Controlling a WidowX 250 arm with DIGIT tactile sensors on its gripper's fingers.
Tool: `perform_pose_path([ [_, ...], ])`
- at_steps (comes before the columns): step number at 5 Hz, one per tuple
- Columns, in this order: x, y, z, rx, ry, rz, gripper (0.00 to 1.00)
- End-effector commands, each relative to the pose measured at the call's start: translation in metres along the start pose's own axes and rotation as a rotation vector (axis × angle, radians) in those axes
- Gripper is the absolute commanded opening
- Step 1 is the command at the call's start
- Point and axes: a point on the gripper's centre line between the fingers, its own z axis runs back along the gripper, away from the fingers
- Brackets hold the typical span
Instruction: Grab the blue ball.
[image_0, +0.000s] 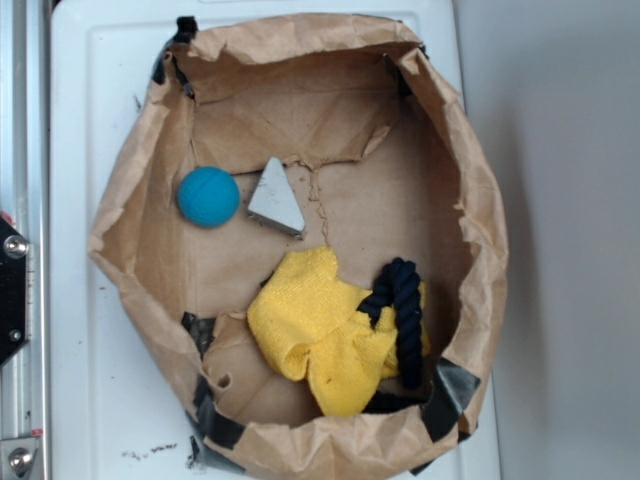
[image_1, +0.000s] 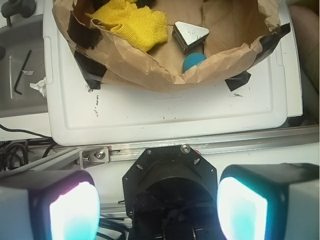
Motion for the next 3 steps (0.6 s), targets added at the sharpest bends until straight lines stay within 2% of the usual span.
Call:
perform_pose_path([
  [1,0.0,0.0,0.0,0.0,0.0,0.0,1.0],
  [2,0.031,-0.005,-0.006,-0.005,-0.004,0.04,1.0],
  [3,0.07,0.005,-0.016,0.021,-0.009,0.1,1.0],
])
